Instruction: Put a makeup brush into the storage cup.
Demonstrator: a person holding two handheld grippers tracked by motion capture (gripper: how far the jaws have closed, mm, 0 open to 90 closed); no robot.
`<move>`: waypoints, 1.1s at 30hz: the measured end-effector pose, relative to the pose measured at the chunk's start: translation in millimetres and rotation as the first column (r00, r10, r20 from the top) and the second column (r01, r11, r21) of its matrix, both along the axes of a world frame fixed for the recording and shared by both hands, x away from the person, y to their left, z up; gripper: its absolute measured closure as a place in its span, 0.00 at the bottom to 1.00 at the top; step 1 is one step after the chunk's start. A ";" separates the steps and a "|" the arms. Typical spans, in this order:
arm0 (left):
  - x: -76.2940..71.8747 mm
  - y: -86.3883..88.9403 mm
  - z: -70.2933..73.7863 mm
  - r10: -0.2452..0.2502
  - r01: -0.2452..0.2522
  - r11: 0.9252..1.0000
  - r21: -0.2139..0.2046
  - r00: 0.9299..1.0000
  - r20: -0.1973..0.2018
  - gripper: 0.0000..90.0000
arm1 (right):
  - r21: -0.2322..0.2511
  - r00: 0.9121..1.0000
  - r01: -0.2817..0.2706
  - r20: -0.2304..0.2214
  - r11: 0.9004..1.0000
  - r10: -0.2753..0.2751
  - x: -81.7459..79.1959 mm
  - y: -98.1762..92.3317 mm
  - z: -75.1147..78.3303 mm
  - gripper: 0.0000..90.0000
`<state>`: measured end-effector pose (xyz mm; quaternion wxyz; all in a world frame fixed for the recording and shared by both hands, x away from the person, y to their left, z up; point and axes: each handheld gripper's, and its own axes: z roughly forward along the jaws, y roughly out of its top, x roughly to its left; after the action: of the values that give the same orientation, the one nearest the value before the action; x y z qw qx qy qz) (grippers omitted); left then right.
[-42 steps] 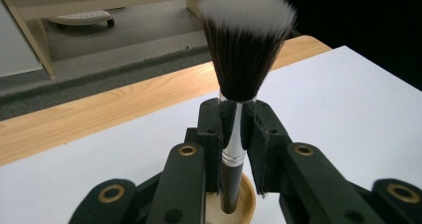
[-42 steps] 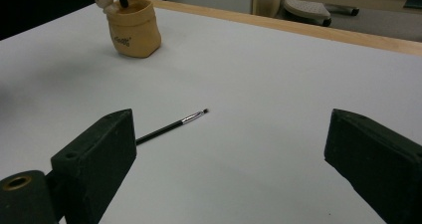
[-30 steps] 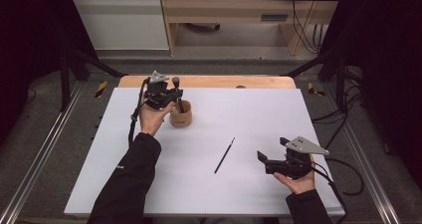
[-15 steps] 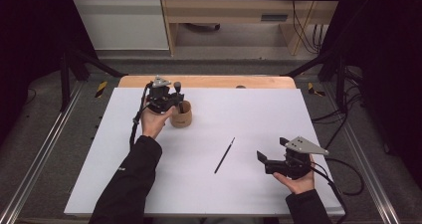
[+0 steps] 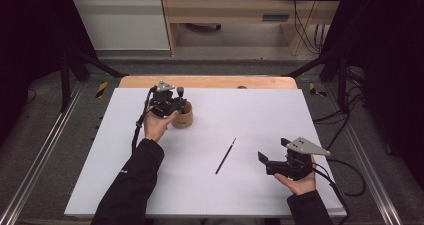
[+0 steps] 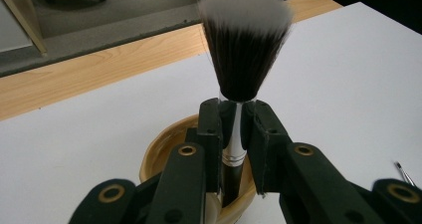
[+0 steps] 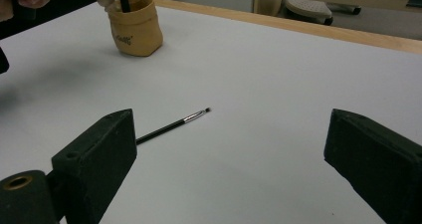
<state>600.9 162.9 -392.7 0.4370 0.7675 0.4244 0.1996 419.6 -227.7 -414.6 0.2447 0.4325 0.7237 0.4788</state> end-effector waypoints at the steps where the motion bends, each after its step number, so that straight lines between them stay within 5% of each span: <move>1: 0.0 -0.3 -0.7 -0.001 0.001 1.000 0.001 1.000 -0.001 0.86 | -0.002 1.000 -0.003 0.002 1.000 0.003 0.1 -0.2 -0.1 0.08; 27: -2.0 -11.4 -9.7 -0.016 0.017 0.998 0.063 1.000 -0.019 0.85 | 0.000 1.000 -0.002 -0.003 1.000 0.002 0.1 1.1 -0.5 0.07; 33: -4.5 -10.5 -6.1 -0.014 0.014 0.998 0.053 1.000 -0.013 0.75 | 0.000 1.000 -0.003 -0.002 1.000 0.003 0.1 1.1 -0.5 0.07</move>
<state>596.3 152.3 -398.8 0.4150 0.7831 0.4164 0.2028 419.7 -226.5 -415.1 0.2436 0.4318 0.7246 0.4786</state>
